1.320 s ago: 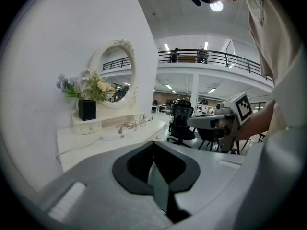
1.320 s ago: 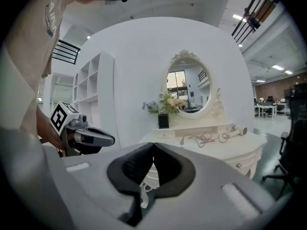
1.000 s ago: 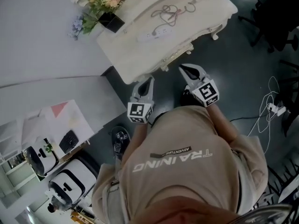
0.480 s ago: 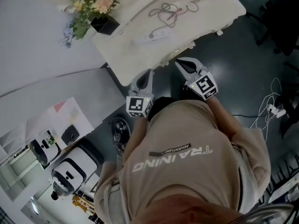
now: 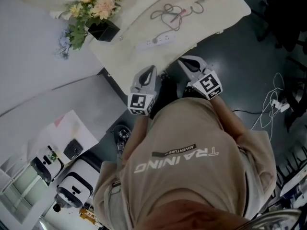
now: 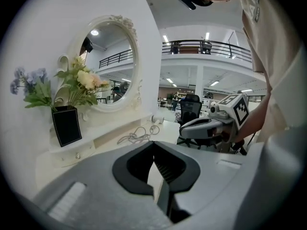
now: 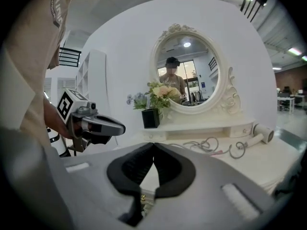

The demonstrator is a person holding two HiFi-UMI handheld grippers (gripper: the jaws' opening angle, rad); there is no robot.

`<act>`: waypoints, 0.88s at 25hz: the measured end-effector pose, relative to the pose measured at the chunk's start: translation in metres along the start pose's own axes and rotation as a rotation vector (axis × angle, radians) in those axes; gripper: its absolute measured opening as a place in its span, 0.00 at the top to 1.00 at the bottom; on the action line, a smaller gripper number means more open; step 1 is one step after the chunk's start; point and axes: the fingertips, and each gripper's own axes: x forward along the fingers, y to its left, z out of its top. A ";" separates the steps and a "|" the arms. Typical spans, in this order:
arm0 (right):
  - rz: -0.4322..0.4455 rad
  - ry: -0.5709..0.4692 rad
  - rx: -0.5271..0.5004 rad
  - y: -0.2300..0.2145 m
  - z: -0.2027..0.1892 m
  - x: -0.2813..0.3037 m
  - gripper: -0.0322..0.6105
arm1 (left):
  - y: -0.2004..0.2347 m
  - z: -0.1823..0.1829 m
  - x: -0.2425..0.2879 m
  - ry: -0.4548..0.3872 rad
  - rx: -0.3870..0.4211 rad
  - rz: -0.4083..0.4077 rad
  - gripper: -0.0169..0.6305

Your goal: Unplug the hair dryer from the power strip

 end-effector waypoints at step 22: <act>-0.207 0.301 0.049 -0.063 -0.003 0.092 0.95 | 0.104 -0.011 0.078 0.095 0.130 -0.198 0.96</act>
